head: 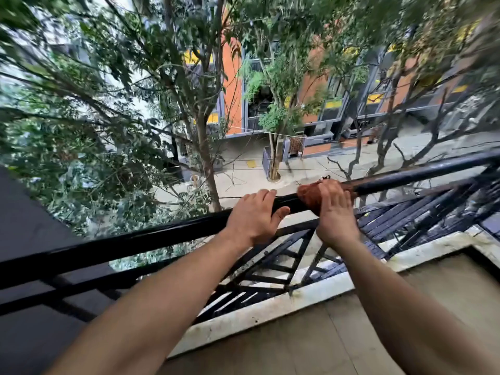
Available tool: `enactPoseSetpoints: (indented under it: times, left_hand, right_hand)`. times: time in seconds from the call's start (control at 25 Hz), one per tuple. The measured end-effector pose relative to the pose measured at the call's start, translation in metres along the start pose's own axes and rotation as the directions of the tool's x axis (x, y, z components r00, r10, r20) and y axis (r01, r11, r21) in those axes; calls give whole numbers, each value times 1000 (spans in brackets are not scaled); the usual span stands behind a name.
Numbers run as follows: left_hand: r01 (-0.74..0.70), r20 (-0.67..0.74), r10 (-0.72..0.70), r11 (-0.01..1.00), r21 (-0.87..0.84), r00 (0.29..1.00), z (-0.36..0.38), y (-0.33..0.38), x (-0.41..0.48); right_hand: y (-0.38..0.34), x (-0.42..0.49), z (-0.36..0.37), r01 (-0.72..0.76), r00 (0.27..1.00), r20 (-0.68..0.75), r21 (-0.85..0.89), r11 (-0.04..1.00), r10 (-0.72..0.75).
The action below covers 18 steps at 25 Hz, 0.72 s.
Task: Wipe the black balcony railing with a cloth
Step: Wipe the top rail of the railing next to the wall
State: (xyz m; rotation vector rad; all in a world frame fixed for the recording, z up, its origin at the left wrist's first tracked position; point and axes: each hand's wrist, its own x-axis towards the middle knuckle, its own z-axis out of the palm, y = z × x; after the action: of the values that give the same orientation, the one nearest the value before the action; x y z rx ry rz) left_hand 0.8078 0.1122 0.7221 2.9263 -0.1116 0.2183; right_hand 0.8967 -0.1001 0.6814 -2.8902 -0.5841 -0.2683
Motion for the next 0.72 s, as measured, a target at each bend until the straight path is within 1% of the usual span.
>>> enactPoseSetpoints:
  times: [0.04,0.08,0.12,0.2,0.24,0.28,0.32,0.36,0.4,0.44,0.48,0.56,0.6,0.64,0.68,0.72]
  left_hand:
    - [-8,-5,8,1000,0,1000,4,11,7]
    - [-20,-5,20,1000,1,1000,8,23,14]
    - [-30,-14,30,1000,-5,999,12,35,22]
    - [-31,-61,28,999,-44,998,17,52,34]
    - [-36,-83,31,997,-66,996,17,60,41]
    - [-44,-87,38,996,-74,995,17,64,45]
    - [-48,-87,43,997,-65,995,16,64,45]
    - [-48,-82,45,998,-46,996,16,64,46]
    - [-34,-72,32,999,-36,997,17,66,49]
    - [-20,-58,18,999,-36,998,17,68,52]
    - [-11,-55,9,999,-38,998,18,72,55]
    - [-14,-68,12,999,-32,998,18,77,59]
    - [-26,-66,24,1000,-16,998,17,78,62]
    - [-40,-55,40,999,7,998,16,77,65]
    - [-42,-43,43,999,26,998,15,77,66]
    - [-33,-47,35,999,40,998,14,77,67]
  right_hand:
    - [2,5,-4,-126,992,8,1,992,126]
    - [-6,4,-1,-133,991,-17,30,991,134]
    - [-15,-2,11,-49,998,-47,74,996,52]
    - [-7,-17,29,193,980,-58,48,980,-190]
    - [15,-13,22,221,975,-25,33,975,-221]
    - [41,3,12,161,987,-19,30,986,-161]
    - [52,18,-2,37,999,-13,33,999,-36]
    - [49,24,-11,-133,991,-19,20,991,133]
    - [40,27,-11,-190,980,-53,22,982,191]
    - [23,24,-7,-159,984,-69,65,985,163]
    - [12,14,5,-68,995,-69,118,991,76]
    - [24,0,14,160,986,-62,64,985,-157]
    - [48,10,3,171,985,-33,39,984,-170]
    - [73,30,-10,78,997,-7,10,997,-78]
    - [89,48,-25,-81,996,34,-21,997,82]
    - [88,60,-35,-233,971,46,-62,970,236]
